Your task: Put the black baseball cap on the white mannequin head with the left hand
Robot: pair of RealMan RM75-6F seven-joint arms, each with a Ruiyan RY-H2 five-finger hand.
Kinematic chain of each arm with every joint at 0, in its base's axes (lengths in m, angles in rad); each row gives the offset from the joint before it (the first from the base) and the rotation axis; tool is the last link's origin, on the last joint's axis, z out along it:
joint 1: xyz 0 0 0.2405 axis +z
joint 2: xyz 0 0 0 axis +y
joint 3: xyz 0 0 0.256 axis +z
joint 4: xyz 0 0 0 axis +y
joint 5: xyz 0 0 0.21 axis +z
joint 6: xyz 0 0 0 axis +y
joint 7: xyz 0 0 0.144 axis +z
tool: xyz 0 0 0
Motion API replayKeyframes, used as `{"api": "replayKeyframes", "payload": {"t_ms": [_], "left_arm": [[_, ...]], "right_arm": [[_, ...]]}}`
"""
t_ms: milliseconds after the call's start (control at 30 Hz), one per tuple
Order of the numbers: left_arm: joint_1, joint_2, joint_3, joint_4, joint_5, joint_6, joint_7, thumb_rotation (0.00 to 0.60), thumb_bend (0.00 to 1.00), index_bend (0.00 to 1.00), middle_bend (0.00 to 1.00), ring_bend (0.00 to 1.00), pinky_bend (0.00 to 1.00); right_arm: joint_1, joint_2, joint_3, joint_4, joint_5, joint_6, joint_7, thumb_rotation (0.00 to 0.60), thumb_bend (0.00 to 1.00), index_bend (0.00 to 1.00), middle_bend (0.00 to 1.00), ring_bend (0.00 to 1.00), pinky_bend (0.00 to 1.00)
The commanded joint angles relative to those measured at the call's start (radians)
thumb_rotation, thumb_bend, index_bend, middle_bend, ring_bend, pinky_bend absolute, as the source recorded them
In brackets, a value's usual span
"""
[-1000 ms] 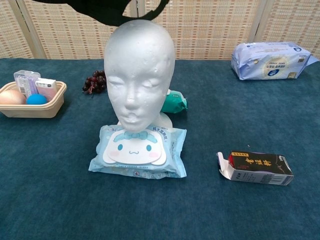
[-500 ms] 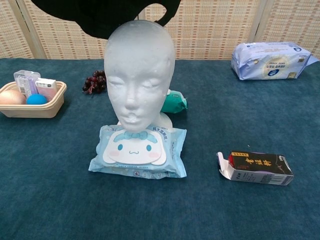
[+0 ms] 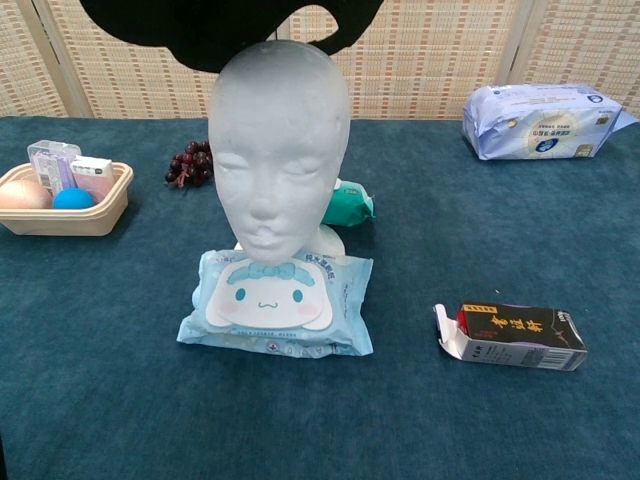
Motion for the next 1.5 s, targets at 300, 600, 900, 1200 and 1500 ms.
{"api": "replayKeyframes", "payload": {"t_ms": [300, 600, 900, 1200, 1500], "left_arm": [[-0.025, -0.061, 0.010, 0.025, 0.009, -0.028, -0.001, 0.600, 0.44, 0.58, 0.40, 0.36, 0.53], [-0.042, -0.111, 0.009, 0.062, -0.026, -0.050, -0.035, 0.600, 0.44, 0.57, 0.40, 0.36, 0.52], [-0.049, -0.126, 0.004, 0.080, -0.064, -0.068, -0.058, 0.600, 0.44, 0.55, 0.40, 0.36, 0.52], [-0.053, -0.115, 0.011, 0.061, -0.074, -0.086, -0.059, 0.600, 0.44, 0.53, 0.40, 0.36, 0.51], [-0.060, -0.096, 0.036, 0.030, -0.086, -0.141, -0.058, 0.600, 0.44, 0.50, 0.38, 0.33, 0.48]], "right_arm": [[-0.003, 0.006, 0.004, 0.004, 0.006, 0.004, 0.022, 0.600, 0.15, 0.60, 0.60, 0.46, 0.59], [-0.005, 0.009, 0.005, 0.005, 0.007, 0.004, 0.033, 0.600, 0.15, 0.60, 0.60, 0.46, 0.59], [-0.005, 0.009, 0.005, 0.006, 0.007, 0.004, 0.032, 0.600, 0.15, 0.60, 0.60, 0.46, 0.59], [-0.004, 0.007, 0.005, 0.005, 0.005, 0.003, 0.024, 0.600, 0.15, 0.60, 0.60, 0.46, 0.59], [-0.005, 0.007, 0.005, 0.004, 0.004, 0.004, 0.024, 0.600, 0.15, 0.60, 0.60, 0.46, 0.59]]}}
